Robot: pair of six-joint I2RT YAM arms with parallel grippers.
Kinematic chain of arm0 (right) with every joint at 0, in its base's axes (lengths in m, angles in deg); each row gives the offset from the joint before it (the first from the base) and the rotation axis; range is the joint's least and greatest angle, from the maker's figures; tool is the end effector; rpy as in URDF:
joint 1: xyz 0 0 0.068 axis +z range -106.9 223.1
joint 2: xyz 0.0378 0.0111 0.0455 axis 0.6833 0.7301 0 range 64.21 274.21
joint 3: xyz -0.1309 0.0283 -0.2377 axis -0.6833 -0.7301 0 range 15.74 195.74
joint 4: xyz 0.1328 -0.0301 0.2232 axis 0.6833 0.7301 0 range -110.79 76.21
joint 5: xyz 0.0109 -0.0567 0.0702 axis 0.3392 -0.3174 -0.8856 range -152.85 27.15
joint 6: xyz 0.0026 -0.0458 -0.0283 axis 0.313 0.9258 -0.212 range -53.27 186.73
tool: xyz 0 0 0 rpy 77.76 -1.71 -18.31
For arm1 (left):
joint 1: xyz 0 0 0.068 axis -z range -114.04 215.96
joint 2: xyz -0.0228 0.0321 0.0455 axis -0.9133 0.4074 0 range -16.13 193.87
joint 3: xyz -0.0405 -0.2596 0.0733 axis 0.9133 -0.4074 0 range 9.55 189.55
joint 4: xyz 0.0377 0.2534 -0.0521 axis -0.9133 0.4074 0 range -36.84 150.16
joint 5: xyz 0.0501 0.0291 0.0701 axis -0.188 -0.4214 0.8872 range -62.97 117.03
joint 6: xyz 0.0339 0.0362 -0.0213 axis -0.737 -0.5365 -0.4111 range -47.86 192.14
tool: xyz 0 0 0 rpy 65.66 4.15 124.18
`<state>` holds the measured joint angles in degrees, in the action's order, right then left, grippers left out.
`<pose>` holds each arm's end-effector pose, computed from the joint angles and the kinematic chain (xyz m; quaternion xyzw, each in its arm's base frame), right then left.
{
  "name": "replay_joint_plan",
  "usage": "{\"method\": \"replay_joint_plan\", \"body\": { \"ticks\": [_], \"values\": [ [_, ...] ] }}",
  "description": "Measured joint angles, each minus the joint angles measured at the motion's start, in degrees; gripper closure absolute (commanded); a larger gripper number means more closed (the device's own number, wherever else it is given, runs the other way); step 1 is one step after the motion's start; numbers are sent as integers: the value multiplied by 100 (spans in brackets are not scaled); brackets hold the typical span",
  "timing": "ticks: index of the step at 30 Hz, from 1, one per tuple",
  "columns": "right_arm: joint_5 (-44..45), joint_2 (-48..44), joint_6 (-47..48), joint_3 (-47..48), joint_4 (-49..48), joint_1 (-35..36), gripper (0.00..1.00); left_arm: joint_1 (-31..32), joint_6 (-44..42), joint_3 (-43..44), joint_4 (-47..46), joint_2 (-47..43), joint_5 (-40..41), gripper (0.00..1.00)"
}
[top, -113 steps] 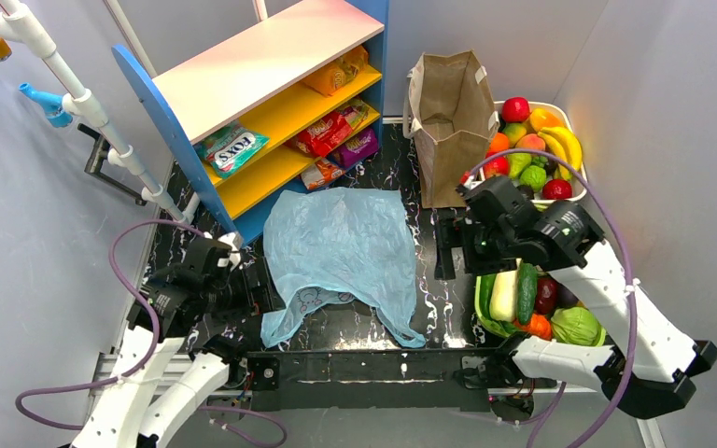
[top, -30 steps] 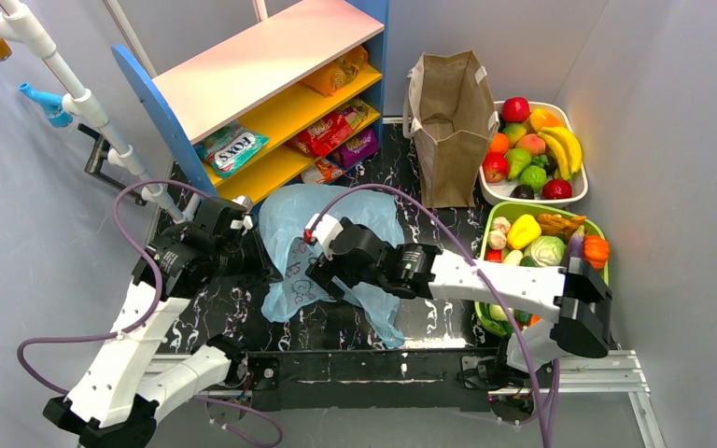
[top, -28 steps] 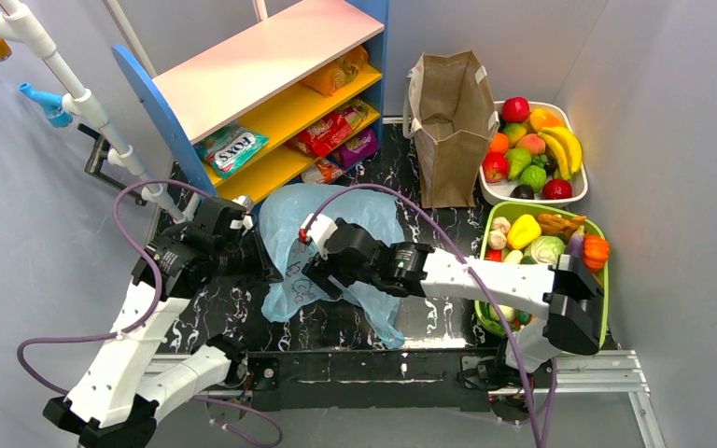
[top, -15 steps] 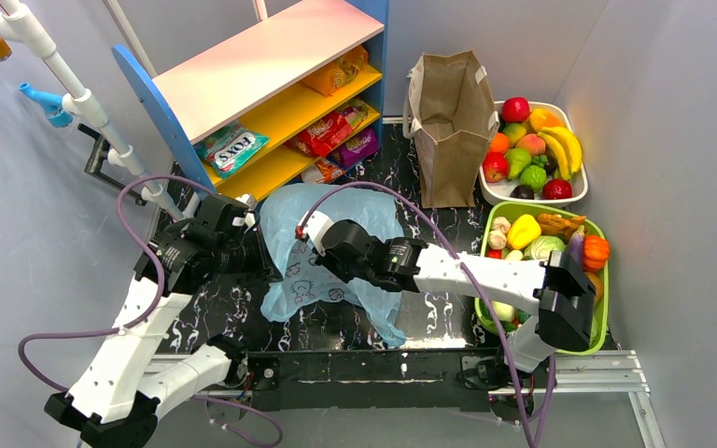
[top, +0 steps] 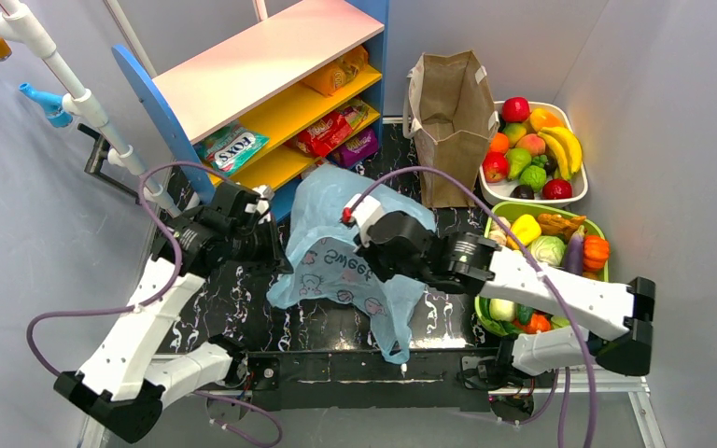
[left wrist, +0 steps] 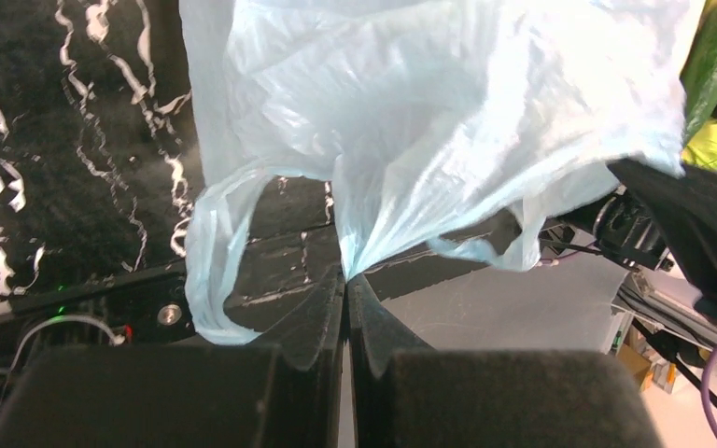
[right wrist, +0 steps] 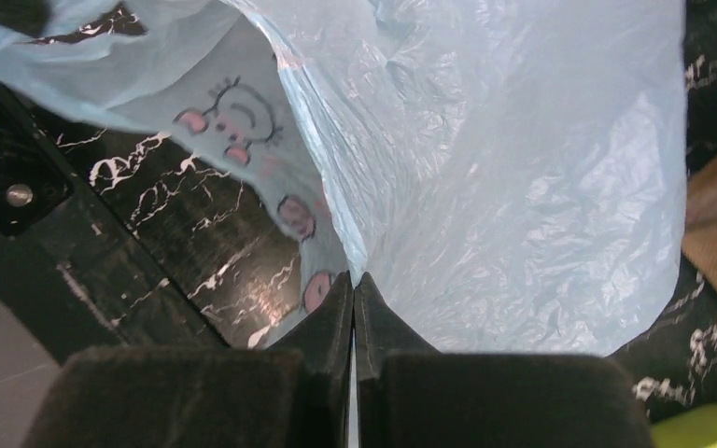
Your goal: Place the food into the grocery bag and tie it
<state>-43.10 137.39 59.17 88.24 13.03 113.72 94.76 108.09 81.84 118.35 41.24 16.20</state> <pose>0.1036 0.2582 0.3624 -0.3878 0.7849 0.1714 0.4518 0.1446 -0.0871 0.3729 -0.0263 0.9365 -0.2561 0.2382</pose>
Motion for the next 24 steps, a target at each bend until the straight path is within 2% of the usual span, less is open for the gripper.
{"method": "replay_joint_plan", "body": {
  "ticks": [5, 7, 11, 13, 14, 17, 20, 24],
  "values": [
    [262, -480, -877, 67, 875, 2, 99, 0, 21, 8, -581, 582, -376, 98],
    [382, -665, -1245, 67, 1220, -1, 99, 6, 31, 102, -729, 889, -491, 90],
    [681, -828, -1967, 237, 2006, 2, 99, 24, 15, 596, -860, 1470, -576, 37],
    [876, -719, -2370, 532, 2543, -2, 99, 30, -19, 909, -866, 1648, -545, 21],
    [949, -652, -2517, 659, 2722, -4, 99, 31, -22, 1056, -859, 1706, -510, 17],
    [1132, -381, -2876, 1029, 3203, -31, 99, 29, 38, 1415, -821, 1788, -308, 11],
    [1197, -91, -3021, 1280, 3520, -152, 99, 31, 180, 1544, -822, 1793, -48, 10],
    [1053, 141, -3058, 1374, 3738, -694, 99, 31, 505, 1550, -823, 1843, 374, 10]
  ]
}}
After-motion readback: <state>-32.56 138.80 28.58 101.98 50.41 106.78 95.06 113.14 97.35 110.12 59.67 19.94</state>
